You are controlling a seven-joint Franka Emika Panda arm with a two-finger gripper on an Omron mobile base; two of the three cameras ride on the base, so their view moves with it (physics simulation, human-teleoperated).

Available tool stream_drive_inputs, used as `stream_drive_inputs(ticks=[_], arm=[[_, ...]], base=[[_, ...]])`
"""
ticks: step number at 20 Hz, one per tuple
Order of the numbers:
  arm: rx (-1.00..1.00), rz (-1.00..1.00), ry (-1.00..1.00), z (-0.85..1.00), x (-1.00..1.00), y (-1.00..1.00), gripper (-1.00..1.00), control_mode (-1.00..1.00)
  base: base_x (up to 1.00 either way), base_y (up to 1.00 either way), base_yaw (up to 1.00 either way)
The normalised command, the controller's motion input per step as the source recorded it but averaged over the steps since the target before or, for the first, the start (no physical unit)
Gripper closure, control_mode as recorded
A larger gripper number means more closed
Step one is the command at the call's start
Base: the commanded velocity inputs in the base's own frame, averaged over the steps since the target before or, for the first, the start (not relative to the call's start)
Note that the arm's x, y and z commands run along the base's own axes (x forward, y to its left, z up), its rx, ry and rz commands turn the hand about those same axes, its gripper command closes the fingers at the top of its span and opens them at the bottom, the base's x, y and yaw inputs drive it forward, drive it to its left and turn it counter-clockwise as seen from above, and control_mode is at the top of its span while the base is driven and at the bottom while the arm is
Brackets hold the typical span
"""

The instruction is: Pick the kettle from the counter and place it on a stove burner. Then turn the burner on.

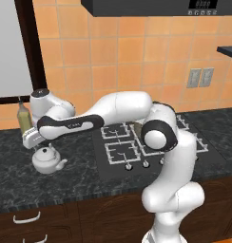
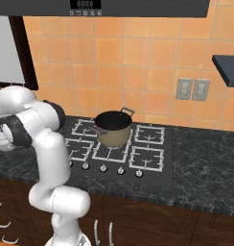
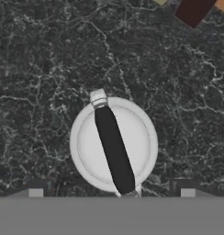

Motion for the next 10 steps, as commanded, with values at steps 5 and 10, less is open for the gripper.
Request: stream_drive_inputs(ticks=[5,10], arm=[[0.0,0.0,0.01,-0.32,0.05,0.0,-1.0,-1.0],[0.0,0.0,0.02,-0.25,0.15,0.0,-1.0,-1.0]], base=[[0.0,0.0,0.0],[0.0,0.0,0.0]])
